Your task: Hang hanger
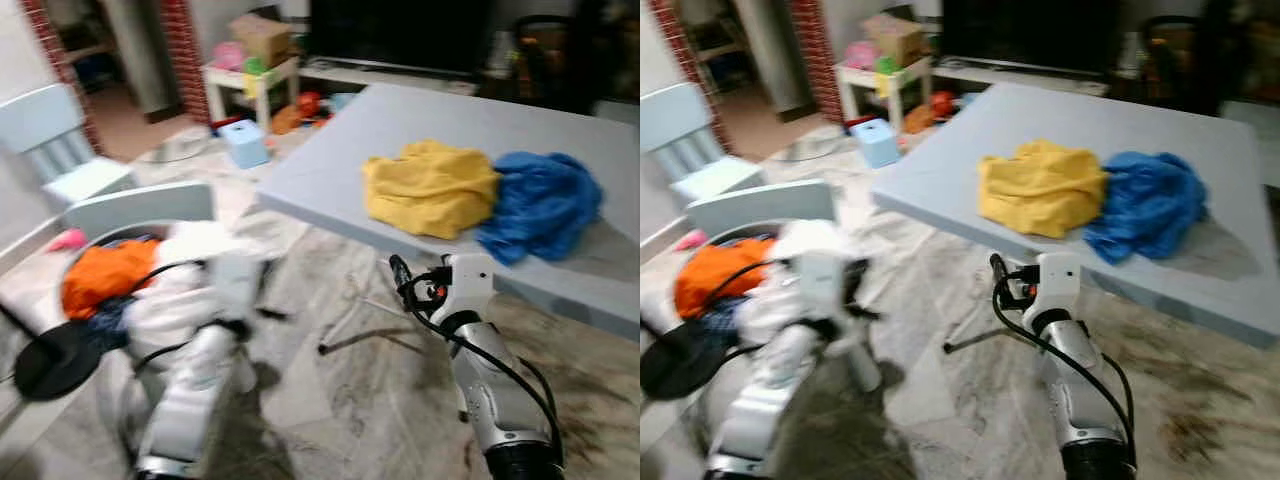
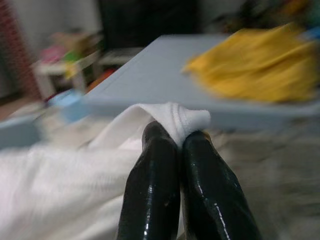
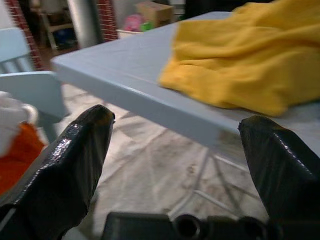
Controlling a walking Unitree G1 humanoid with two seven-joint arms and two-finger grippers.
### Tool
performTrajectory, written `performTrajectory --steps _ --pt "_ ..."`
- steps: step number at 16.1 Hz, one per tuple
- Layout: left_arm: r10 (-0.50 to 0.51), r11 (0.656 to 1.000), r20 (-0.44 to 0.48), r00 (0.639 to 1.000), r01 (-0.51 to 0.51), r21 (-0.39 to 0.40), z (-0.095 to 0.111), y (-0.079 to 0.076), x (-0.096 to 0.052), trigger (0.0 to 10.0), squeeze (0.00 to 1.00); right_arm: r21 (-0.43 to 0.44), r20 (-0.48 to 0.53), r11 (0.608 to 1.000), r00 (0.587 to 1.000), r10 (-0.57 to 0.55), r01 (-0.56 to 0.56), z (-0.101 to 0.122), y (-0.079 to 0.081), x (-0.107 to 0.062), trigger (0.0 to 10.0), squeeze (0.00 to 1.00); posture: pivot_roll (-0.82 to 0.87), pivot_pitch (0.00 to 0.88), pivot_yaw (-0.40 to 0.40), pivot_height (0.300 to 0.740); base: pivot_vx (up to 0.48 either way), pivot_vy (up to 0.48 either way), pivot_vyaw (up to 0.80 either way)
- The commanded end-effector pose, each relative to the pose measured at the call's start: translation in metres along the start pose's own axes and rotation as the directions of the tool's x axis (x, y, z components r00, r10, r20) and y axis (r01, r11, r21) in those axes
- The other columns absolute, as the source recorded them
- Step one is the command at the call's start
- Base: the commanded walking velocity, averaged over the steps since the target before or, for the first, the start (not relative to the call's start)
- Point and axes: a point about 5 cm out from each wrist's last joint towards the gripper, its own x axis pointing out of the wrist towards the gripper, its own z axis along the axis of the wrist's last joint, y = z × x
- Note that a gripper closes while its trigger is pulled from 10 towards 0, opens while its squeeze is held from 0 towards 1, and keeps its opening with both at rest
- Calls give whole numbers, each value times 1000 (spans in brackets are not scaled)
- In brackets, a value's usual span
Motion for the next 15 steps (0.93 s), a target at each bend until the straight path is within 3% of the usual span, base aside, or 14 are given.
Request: performTrajectory --steps 1,4,6,8,10,13,15 --pt "-119 993 67 991 119 3 22 -19 6 10000 0 -4 15 1000 1000 15 -15 4 4 4 10000 0 -39 0 7 740 0 0 0" --pt "-295 955 154 943 298 6 49 -46 5 10000 0 -6 20 1000 1000 10 -10 6 3 5 10000 0 -39 0 6 740 0 0 0" --pt "-271 960 170 948 280 -31 54 -43 6 10000 0 -6 17 1000 1000 9 -9 5 3 5 10000 0 -39 0 6 740 0 0 0" --pt "-181 982 104 978 186 -35 38 -27 5 10000 0 -4 16 1000 1000 9 -9 4 4 5 10000 0 -38 0 8 740 0 0 0" --pt "-72 997 6 997 72 -4 9 -3 -4 10000 0 -6 14 1000 1000 4 -4 3 3 4 10000 0 -38 0 12 740 0 0 0" --pt "82 996 -114 990 -83 -13 -21 26 -23 10000 0 -26 10 999 999 -32 33 3 -4 2 10000 0 -38 0 11 740 0 0 0" --pt "71 996 -136 988 -77 -41 -25 28 -27 10000 0 -21 1 999 999 -48 48 2 -7 2 10000 0 -34 0 7 740 0 0 0"
